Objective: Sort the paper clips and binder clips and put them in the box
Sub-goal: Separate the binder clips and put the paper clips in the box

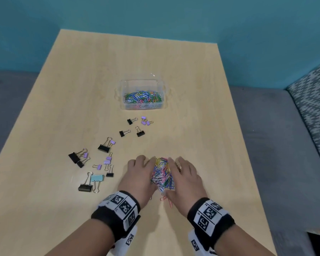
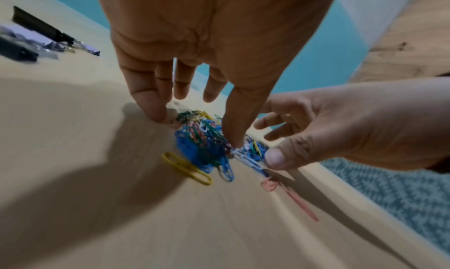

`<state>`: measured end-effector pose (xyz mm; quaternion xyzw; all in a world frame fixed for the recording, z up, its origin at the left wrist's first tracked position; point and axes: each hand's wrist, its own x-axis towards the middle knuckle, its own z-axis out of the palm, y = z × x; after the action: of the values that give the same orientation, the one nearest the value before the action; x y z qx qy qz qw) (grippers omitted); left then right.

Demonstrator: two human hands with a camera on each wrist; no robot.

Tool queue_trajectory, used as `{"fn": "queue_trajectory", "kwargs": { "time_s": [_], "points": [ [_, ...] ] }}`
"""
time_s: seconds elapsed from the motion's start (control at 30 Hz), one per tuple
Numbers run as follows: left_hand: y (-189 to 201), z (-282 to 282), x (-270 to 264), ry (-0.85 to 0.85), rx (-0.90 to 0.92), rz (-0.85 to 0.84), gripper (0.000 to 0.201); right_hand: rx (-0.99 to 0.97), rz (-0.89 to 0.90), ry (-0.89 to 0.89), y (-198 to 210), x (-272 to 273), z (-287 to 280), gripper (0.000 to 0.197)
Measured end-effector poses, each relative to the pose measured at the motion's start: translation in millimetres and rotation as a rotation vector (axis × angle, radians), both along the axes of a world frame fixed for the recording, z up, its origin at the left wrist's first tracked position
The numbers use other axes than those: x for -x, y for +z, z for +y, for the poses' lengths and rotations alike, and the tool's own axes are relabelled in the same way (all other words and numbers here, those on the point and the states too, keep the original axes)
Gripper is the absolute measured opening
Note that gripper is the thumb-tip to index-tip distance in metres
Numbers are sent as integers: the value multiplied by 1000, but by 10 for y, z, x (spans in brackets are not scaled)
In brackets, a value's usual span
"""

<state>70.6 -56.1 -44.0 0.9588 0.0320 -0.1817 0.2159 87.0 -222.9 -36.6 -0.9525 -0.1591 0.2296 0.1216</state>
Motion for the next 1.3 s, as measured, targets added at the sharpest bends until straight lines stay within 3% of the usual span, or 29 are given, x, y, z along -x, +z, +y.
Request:
{"fn": "queue_trajectory", "kwargs": {
  "time_s": [0.1, 0.23, 0.37, 0.77, 1.2, 1.3],
  "points": [
    [0, -43, -38, -78, -75, -15, 77, 60, 2, 102, -51, -50, 89, 91],
    [-38, -66, -105, -59, -93, -57, 48, 77, -98, 136, -40, -136, 183, 63],
    [-66, -68, -155, -69, -97, -62, 32, 114, -99, 166, 8, -207, 225, 61],
    [-13, -51, -243, -86, -68, -25, 18, 66, 10, 184, 110, -341, 249, 43],
    [126, 116, -318, 212, 357, 14, 18, -133, 169, 72, 222, -528, 150, 12],
    [247, 217, -407, 416, 610, 96, 16, -243, 249, 16, 326, -666, 104, 9]
  ]
}}
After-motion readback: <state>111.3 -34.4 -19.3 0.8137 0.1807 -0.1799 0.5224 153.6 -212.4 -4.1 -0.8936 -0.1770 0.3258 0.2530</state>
